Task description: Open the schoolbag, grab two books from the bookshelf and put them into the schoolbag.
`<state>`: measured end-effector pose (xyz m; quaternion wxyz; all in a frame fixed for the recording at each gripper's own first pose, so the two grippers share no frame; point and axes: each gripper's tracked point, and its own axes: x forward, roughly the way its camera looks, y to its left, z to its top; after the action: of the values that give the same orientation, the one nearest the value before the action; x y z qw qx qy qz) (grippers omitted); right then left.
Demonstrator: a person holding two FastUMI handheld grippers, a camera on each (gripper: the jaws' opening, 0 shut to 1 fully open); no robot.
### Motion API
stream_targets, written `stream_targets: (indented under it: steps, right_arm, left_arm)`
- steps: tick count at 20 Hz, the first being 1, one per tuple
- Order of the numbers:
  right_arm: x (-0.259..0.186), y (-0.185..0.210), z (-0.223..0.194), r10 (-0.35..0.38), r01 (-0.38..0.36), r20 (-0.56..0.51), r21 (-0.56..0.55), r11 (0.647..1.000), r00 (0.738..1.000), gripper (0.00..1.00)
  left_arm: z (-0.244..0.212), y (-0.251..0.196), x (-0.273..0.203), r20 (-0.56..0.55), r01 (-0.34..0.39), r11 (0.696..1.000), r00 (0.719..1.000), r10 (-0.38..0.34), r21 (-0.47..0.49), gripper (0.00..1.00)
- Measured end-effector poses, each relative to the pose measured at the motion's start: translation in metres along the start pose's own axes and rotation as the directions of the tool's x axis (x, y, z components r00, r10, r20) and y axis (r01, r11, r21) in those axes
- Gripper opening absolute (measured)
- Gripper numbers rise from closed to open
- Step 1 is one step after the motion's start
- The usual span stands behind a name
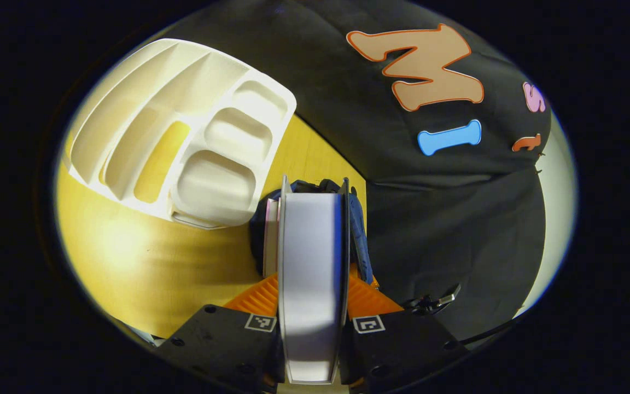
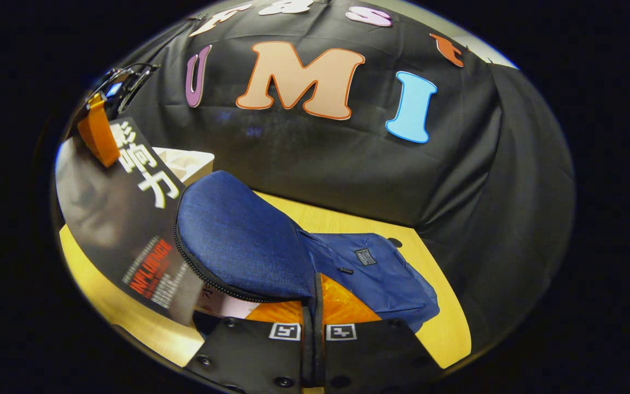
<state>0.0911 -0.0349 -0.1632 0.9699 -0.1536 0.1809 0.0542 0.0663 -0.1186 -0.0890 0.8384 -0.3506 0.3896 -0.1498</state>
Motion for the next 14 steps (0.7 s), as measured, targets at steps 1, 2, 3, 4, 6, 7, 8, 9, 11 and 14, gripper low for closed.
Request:
stream_targets:
  steps: [1,2,3,4,6,7,8,9,11,14]
  right_arm:
    - [0.000,0.000,0.000,0.001,-0.001,0.003,0.006,1.000,1.000,0.03]
    - [0.000,-0.001,0.002,0.003,-0.003,0.007,0.012,1.000,1.000,0.01]
    - [-0.001,-0.002,0.002,0.005,-0.005,0.012,0.015,1.000,1.000,0.01]
    - [-0.001,-0.003,0.004,0.008,-0.008,0.017,0.016,1.000,1.000,0.02]
    - [-0.003,-0.005,0.005,0.014,-0.015,0.026,0.023,1.000,1.000,0.01]
    - [-0.004,-0.006,0.006,0.017,-0.018,0.030,0.029,0.999,0.999,0.03]
    - [-0.005,-0.006,0.006,0.020,-0.022,0.035,0.034,0.999,0.999,0.03]
    - [-0.006,-0.007,0.007,0.025,-0.026,0.039,0.039,0.999,0.999,0.01]
    - [-0.007,-0.007,0.010,0.038,-0.040,0.051,0.045,0.998,0.998,0.03]
    - [-0.008,-0.004,0.011,0.059,-0.062,0.064,0.032,0.998,0.996,0.03]
  left_arm:
    - [0.002,-0.001,0.008,0.012,0.009,1.000,1.000,-0.009,-0.001,0.37]
    - [0.003,-0.002,0.015,0.022,0.018,1.000,1.000,-0.018,0.006,0.37]
    - [0.004,-0.004,0.021,0.032,0.025,1.000,0.999,-0.025,0.013,0.36]
    - [0.004,-0.005,0.028,0.039,0.033,0.999,0.999,-0.034,0.024,0.36]
    - [0.003,-0.012,0.041,0.055,0.069,0.997,0.996,-0.071,0.035,0.36]
    - [0.003,-0.015,0.050,0.059,0.090,0.995,0.994,-0.092,0.030,0.37]
    - [0.001,-0.018,0.058,0.060,0.111,0.994,0.992,-0.112,0.022,0.36]
    - [-0.001,-0.019,0.067,0.065,0.119,0.993,0.991,-0.120,0.014,0.36]
    - [-0.007,-0.016,0.085,0.059,0.114,0.993,0.992,-0.115,0.028,0.36]
    - [-0.014,-0.017,0.112,0.045,0.122,0.990,0.991,-0.125,0.066,0.36]
